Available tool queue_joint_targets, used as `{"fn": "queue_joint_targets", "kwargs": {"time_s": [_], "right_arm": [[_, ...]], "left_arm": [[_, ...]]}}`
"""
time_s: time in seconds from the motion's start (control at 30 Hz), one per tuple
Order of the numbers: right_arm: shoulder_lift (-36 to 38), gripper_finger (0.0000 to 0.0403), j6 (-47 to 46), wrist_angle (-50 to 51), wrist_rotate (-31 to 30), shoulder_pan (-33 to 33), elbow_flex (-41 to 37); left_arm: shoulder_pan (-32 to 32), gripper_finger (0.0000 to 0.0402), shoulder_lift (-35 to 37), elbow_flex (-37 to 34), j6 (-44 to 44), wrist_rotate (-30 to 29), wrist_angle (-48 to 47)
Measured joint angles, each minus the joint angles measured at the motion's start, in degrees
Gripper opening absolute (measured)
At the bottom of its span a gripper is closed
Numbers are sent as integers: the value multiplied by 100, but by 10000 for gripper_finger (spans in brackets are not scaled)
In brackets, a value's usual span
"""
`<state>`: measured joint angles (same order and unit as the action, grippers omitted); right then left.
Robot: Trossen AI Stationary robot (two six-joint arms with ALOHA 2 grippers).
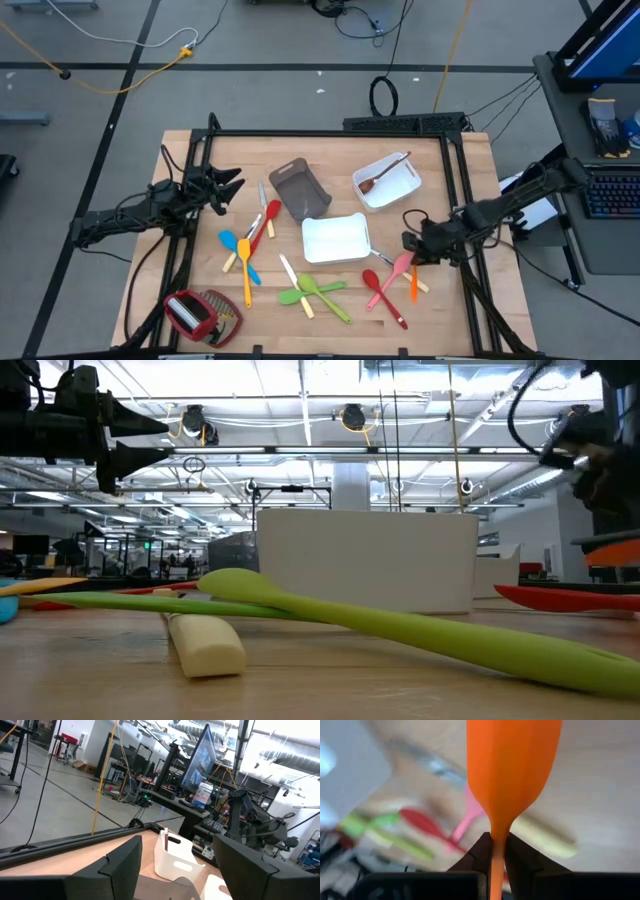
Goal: Pick & Place Kitchen Items
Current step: Put the orange spatula into bottom white bin
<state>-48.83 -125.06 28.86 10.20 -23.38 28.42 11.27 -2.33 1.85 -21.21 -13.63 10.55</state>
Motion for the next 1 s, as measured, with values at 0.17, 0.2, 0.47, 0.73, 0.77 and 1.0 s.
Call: {"fn": "queue_joint_targets", "kwargs": {"time_s": [0.17,0.2,0.47,0.73,0.77,1.0], "right_arm": [[80,24,992,-78,-285,7,451],[77,24,1213,-118,-410,10,558],[-219,23,3321,-498,-1460,241,1309],[-989,23,6131,-690,-1614,979,2106],[-1109,23,6522,-687,-1610,1054,2238],[-2003,23,8838,-479,-1040,1513,3316]], "left_arm": [[1,250,0,-1,0,0,-1],[1,250,0,0,0,-1,-2],[1,250,0,-1,-4,-2,22],[2,250,0,0,-2,0,48],[0,250,0,0,-3,0,48],[1,250,0,-2,-52,0,48]]}}
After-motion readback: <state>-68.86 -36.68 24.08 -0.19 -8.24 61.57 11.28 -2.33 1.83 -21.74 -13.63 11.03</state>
